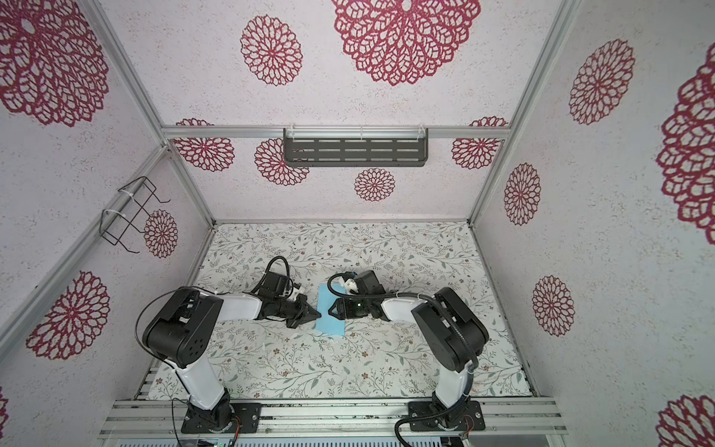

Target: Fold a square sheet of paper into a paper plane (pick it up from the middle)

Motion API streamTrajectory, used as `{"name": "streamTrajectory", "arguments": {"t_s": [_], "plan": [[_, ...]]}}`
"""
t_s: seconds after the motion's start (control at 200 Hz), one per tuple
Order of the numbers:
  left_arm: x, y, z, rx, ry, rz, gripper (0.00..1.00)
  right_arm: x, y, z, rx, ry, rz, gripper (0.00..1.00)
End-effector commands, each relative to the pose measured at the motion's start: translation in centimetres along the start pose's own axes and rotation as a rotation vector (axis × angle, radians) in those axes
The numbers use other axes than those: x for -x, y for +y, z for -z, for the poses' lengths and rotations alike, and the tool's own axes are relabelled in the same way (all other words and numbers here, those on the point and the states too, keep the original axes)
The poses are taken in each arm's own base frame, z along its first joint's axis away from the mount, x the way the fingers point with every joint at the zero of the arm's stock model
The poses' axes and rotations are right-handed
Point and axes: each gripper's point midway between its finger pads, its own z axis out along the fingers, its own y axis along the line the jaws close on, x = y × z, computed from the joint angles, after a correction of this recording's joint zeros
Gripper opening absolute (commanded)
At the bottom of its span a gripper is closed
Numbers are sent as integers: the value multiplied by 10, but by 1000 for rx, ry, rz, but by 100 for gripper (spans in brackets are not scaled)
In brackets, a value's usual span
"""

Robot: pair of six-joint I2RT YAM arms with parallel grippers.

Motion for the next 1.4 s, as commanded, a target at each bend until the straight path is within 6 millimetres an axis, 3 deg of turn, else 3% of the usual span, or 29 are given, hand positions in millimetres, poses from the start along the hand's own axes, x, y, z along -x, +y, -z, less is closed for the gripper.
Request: {"name": "streamTrajectory", "arguments": {"t_s": [0.0,0.24,0.575,0.75,0.851,1.096,1.396], "plan": [[6,-9,8,11,-35,45,0,23,16,24,-70,-135,233,63],[8,-15,13,18,-59,112,0,13,31,34,-204,-234,557,63],[9,-19,13,10,-62,143,0,-27,59,-1,-140,-178,839,65],[9,-21,13,8,-59,145,0,-29,57,-16,-159,-164,868,65],[9,-21,13,8,-58,145,0,-27,53,-21,-181,-165,877,59],[8,-21,13,11,-56,142,0,-25,52,-20,-193,-177,884,31],[7,-21,15,16,-58,139,7,-26,53,-17,-186,-199,872,18]]}}
